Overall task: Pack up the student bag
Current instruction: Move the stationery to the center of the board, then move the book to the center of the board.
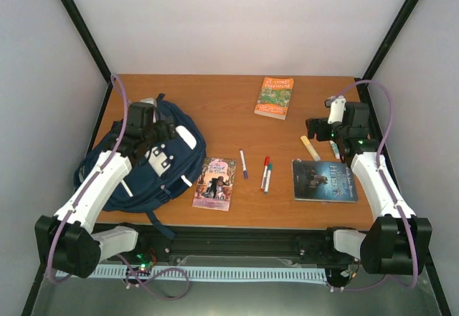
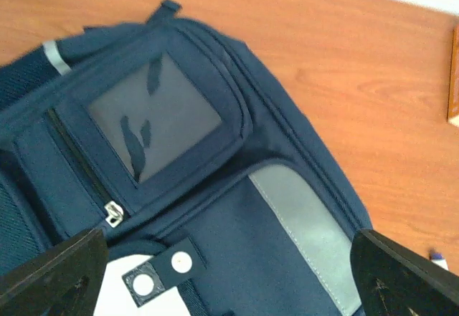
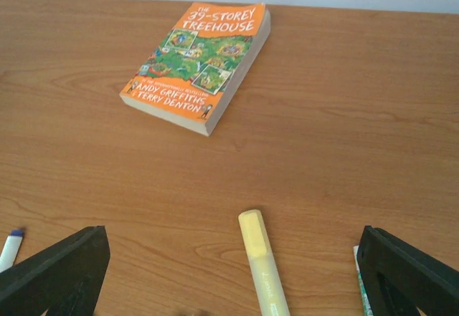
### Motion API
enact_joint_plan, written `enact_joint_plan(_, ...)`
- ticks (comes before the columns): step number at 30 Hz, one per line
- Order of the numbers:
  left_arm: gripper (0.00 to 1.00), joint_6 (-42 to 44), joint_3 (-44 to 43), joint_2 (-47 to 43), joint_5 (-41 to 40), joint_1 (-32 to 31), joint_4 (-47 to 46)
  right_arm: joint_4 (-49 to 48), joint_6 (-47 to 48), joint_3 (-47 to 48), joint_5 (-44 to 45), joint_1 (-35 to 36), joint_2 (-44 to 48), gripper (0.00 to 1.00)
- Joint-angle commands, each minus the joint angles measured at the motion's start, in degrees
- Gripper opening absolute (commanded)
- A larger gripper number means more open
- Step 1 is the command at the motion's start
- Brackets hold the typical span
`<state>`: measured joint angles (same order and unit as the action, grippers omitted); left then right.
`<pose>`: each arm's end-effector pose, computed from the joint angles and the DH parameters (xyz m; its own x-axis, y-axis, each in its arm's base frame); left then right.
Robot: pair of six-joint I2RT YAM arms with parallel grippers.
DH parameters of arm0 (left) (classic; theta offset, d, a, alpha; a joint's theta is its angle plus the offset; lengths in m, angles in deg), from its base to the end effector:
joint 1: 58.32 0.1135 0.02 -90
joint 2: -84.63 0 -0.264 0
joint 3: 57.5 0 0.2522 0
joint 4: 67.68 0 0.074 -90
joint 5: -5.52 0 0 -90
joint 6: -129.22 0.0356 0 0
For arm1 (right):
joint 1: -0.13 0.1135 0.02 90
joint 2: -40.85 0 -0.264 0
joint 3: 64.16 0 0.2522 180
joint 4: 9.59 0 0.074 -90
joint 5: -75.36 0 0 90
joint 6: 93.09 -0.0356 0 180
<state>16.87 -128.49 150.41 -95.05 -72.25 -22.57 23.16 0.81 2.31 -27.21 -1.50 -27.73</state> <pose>0.2408 -0.0530 0.3072 -0.6139 -0.2329 -0.7543 -0.1442 0.9725 -0.1829 0.2650 0.0002 0.2878 -0.5598 -0.0505 -0.8271 -0.1893 0.9796 0.0683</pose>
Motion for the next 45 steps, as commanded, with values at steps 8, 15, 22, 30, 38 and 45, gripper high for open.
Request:
enact_joint_plan(8, 0.98, -0.55, 0.42, 3.21, 12.55, -0.35, 3.58, 3.51, 11.08, -0.39, -18.03, 0.3, 0.47, 0.92)
enact_joint_plan(15, 0.94, -1.28, -0.29, 5.17, 19.85, -6.36, 4.9, 12.59, 20.31, 4.39, -25.31, 7.02, -4.3, 0.82)
enact_joint_plan(22, 0.98, -5.11, -0.49, 9.38, 20.69, -15.92, 5.91, 13.68, 22.56, 7.57, -22.0, 16.23, -10.32, 0.72)
enact_joint_plan(30, 1.0, -11.81, 3.86, 12.86, 19.79, -23.43, 3.49, 12.66, 15.24, 13.53, -14.52, 25.51, -22.65, 0.55)
enact_joint_plan(38, 1.0, -15.4, 9.88, 12.08, 16.94, -24.56, 2.45, 14.72, 11.8, 21.35, -3.65, 32.74, -35.95, 0.58)
enact_joint_plan(45, 1.0, -17.19, 12.83, 10.5, 15.14, -24.56, 2.29, 17.28, 8.01, 27.03, 2.66, 34.53, -44.38, 0.58)
